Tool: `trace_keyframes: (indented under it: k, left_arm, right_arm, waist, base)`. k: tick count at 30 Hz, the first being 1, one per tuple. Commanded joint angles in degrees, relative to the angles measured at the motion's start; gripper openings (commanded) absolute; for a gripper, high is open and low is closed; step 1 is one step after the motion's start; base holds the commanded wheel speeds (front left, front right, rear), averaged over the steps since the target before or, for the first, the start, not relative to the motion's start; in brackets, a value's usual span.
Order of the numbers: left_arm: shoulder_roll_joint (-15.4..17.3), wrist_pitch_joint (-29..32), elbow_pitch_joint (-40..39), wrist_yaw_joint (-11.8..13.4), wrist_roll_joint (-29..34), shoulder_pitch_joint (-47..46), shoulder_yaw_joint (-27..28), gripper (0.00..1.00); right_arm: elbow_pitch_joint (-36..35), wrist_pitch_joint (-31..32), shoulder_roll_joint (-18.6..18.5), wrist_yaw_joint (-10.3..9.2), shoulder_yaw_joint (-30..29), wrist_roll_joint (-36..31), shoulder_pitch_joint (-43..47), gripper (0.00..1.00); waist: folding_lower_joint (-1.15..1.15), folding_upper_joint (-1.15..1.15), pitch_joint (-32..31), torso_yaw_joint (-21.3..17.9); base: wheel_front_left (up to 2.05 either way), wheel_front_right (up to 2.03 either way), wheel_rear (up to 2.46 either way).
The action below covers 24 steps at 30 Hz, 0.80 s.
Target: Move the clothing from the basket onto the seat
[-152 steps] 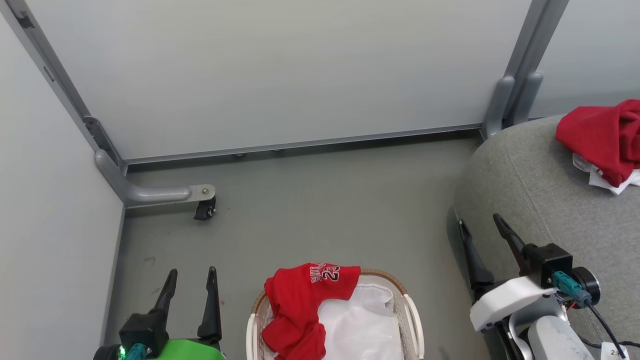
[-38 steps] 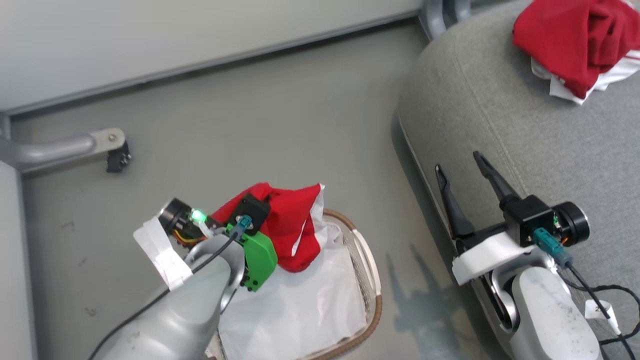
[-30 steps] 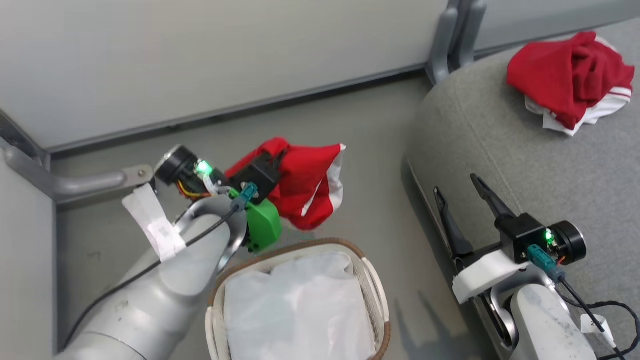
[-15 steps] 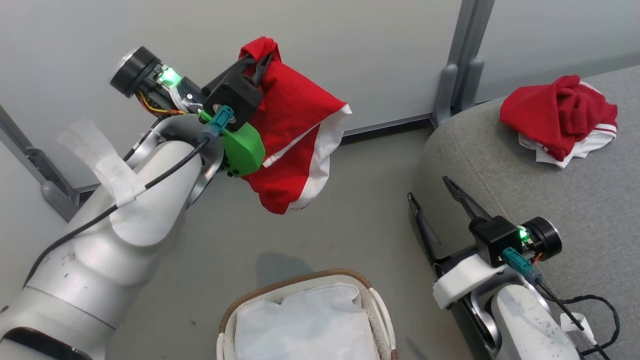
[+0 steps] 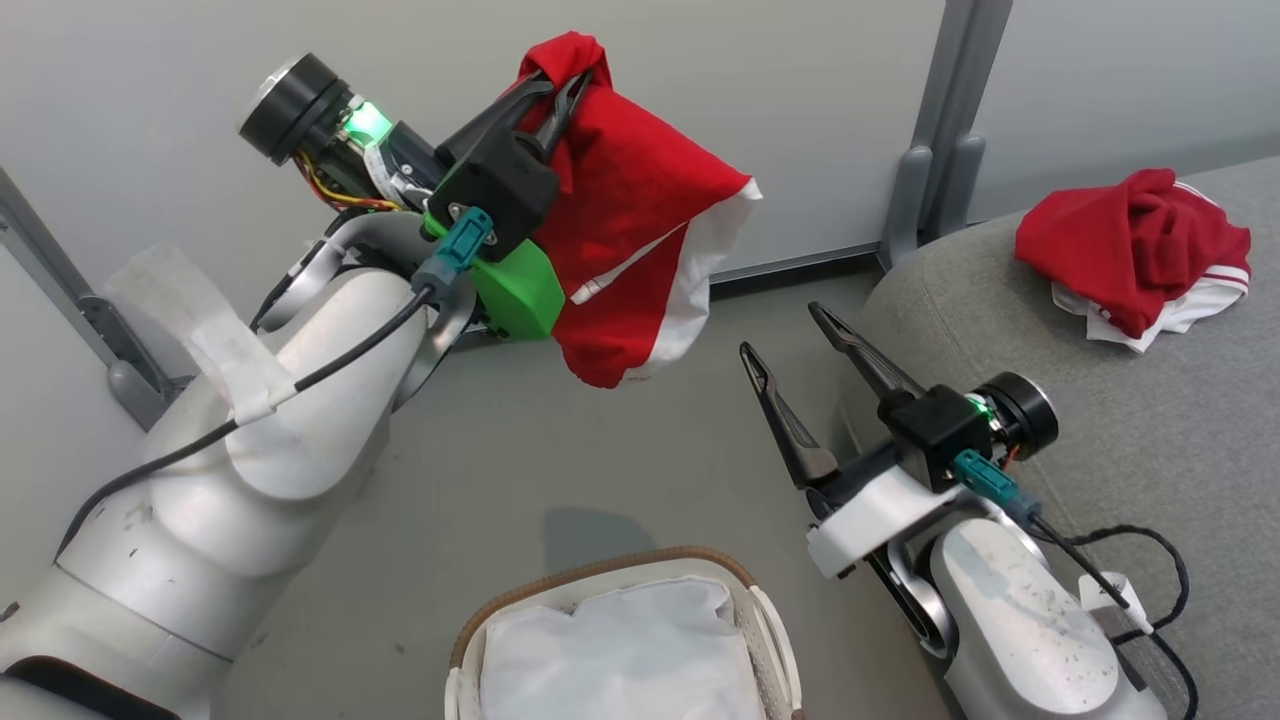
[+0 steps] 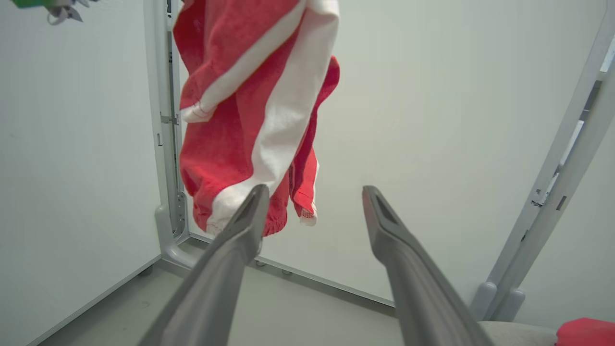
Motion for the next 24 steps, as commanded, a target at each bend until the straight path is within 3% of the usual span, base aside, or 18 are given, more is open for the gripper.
trace_keyframes:
  k: [1, 17, 18, 19, 20, 21, 22, 24]
  left_arm:
    - [-0.3, -0.2, -0.5, 0.5, -0.4, -0.2, -0.2, 0.0]
    - [-2.1, 0.5, -9.0, -0.5, -1.0, 2.4, -4.4, 0.0]
    - [-2.0, 0.6, -9.6, -0.5, -1.1, 2.7, -4.5, 0.0]
    - [-2.0, 0.6, -9.9, -0.4, -1.4, 3.1, -4.6, 0.0]
    - [-1.9, 0.8, -10.1, -0.4, -1.7, 3.6, -4.6, 0.0]
    - [-1.8, 0.9, -10.1, -0.4, -1.7, 3.8, -4.7, 0.0]
    - [-1.6, 0.8, -10.2, -0.2, -1.9, 4.1, -4.6, 0.0]
    - [-1.1, 0.9, -10.0, -0.4, -2.5, 5.0, -4.8, 0.0]
  right_arm:
    - [0.7, 0.0, -0.2, -0.08, 0.5, 0.2, -1.4, 1.0]
    - [10.4, 0.0, -0.2, -0.08, 5.5, -0.9, -11.6, 1.0]
    - [11.0, 0.0, -0.2, -0.08, 5.8, -0.7, -12.2, 0.85]
    - [11.3, 0.0, -0.2, -0.08, 6.1, -0.4, -12.6, 0.56]
    - [11.8, 0.0, -0.2, -0.08, 6.3, -0.1, -13.0, 0.34]
    - [12.0, 0.0, -0.2, -0.08, 6.5, 0.0, -13.1, 0.24]
    - [12.1, 0.0, -0.2, -0.08, 6.5, 0.1, -13.4, 0.0]
    - [11.8, 0.0, -0.2, -0.08, 6.4, 0.3, -13.5, 0.0]
  waist:
    - [0.0, 0.0, -0.1, 0.3]
    - [0.0, 0.0, -0.5, 4.0]
    - [0.0, 0.0, -0.5, 4.2]
    - [0.0, 0.0, -0.5, 4.4]
    - [0.0, 0.0, -0.5, 4.6]
    - [0.0, 0.0, -0.5, 4.6]
    - [0.0, 0.0, -0.4, 4.7]
    - [0.0, 0.0, -0.3, 4.8]
  base:
    - [0.0, 0.0, 0.0]
    - [0.0, 0.0, 0.0]
    - [0.0, 0.0, 0.0]
    - [0.0, 0.0, 0.0]
    - [0.0, 0.0, 0.0]
    - [0.0, 0.0, 0.0]
    - [0.0, 0.0, 0.0]
    - [0.0, 0.0, 0.0]
